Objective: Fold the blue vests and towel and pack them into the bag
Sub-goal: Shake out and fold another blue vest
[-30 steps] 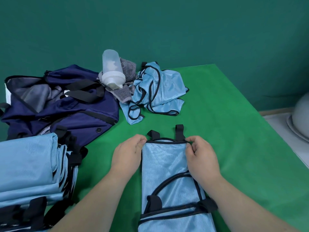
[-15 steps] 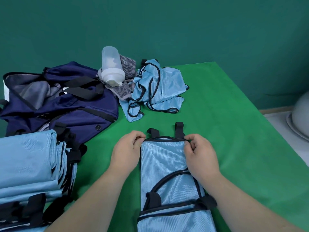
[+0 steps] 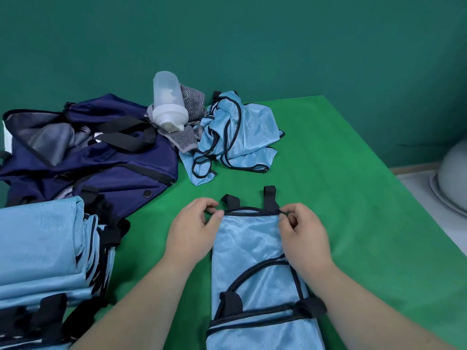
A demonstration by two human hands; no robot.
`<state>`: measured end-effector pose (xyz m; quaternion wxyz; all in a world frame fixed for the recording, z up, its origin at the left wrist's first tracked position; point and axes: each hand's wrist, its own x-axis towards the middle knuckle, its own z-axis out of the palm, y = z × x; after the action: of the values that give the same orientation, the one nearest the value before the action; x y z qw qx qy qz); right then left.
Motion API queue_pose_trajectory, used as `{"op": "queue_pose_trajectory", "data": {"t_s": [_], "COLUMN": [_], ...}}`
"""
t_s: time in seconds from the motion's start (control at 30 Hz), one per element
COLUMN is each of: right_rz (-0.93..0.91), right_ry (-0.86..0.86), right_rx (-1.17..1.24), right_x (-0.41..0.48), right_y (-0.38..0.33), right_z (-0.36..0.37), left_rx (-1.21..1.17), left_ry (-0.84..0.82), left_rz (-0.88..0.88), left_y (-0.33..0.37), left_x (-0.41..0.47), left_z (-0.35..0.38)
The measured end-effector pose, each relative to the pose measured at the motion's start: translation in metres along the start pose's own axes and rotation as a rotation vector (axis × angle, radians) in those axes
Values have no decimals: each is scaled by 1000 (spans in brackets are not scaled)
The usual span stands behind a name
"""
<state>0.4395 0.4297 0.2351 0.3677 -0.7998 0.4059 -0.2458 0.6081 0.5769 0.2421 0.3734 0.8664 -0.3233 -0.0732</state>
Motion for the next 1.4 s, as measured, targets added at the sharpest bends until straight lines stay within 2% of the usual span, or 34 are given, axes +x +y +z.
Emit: {"op": "queue_pose_trajectory", "data": {"t_s": [0.13,0.3,0.5,0.9,0.97,1.13,1.3,1.4], "right_rz": [-37,-64,-205,-162,-129,40,157,159], "right_ry": [19,6,-43,-187,-225,-364,-330,-276], "right_rx": [0,3,-110,-135,-62,310,484,536], "right_x": [-2,-3,-6,3,2,-2,-38,-67], "right_y": [-2,0,4,7,5,-10,0,-4], "right_z": [0,0,1,-1,-6,-37,-65,-80], "left_rx": [109,38,142,117,45,-244,-542,-524], "left_ry": [-8,0,-10,-18,-40,-116,-80,-156], "left_rz": [25,-20,30,24,0,-90,-258,-251], "left_y": [0,-2,-2,-5,-2,3,9,14], "left_x": [5,6,8,8,7,-11,-83,-124], "left_z": [3,5,6,5,1,-19,-42,-55]}}
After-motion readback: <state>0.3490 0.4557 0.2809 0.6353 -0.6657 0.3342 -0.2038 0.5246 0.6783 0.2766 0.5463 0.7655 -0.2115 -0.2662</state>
